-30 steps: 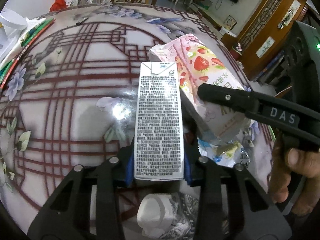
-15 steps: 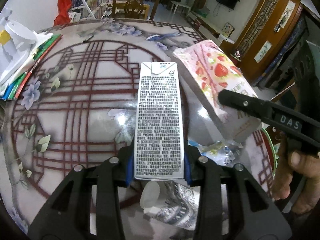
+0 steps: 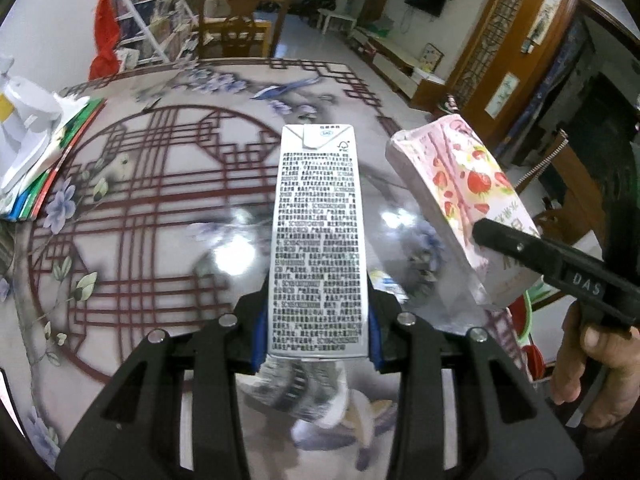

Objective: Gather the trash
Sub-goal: 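Carry the milk carton and snack bag over the red bucket with both grippers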

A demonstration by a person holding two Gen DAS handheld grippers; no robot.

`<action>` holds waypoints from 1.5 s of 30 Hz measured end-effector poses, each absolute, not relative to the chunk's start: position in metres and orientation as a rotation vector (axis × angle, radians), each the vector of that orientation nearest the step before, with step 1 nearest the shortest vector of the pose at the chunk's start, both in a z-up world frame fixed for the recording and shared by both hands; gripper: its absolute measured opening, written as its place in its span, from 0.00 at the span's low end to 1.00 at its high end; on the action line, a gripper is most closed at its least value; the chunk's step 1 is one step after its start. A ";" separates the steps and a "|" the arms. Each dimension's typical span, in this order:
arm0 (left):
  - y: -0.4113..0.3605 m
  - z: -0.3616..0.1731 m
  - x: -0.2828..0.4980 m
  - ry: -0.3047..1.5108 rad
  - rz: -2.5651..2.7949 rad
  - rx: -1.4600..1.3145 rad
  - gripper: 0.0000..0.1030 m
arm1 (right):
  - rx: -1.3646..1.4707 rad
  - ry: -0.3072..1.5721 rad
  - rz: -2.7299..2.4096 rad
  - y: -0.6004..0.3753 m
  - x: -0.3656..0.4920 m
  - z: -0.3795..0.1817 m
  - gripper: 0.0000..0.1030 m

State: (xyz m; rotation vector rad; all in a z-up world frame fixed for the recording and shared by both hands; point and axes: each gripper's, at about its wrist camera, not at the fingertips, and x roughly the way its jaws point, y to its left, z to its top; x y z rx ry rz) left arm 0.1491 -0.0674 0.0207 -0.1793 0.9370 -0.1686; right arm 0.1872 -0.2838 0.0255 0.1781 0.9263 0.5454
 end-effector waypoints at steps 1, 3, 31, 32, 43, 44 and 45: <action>-0.073 0.022 0.148 0.935 -0.179 -0.173 0.35 | 0.182 0.922 0.536 -0.292 0.182 0.027 0.32; -0.085 0.024 0.147 0.935 -0.202 -0.166 0.35 | 0.188 0.914 0.514 -0.309 0.173 0.029 0.32; -0.319 0.005 0.171 1.002 -0.624 -0.046 0.35 | 0.334 0.880 0.139 -0.540 0.130 0.017 0.32; -0.324 0.003 0.173 1.008 -0.636 -0.046 0.35 | 0.339 0.882 0.130 -0.544 0.130 0.014 0.32; -0.374 -0.020 0.190 1.093 -0.725 -0.061 0.35 | 0.410 0.932 0.067 -0.592 0.137 -0.018 0.32; -0.377 -0.022 0.193 1.098 -0.724 -0.057 0.35 | 0.411 0.936 0.064 -0.592 0.138 -0.020 0.32; -0.379 -0.022 0.192 1.098 -0.724 -0.055 0.35 | 0.405 0.940 0.065 -0.592 0.139 -0.021 0.32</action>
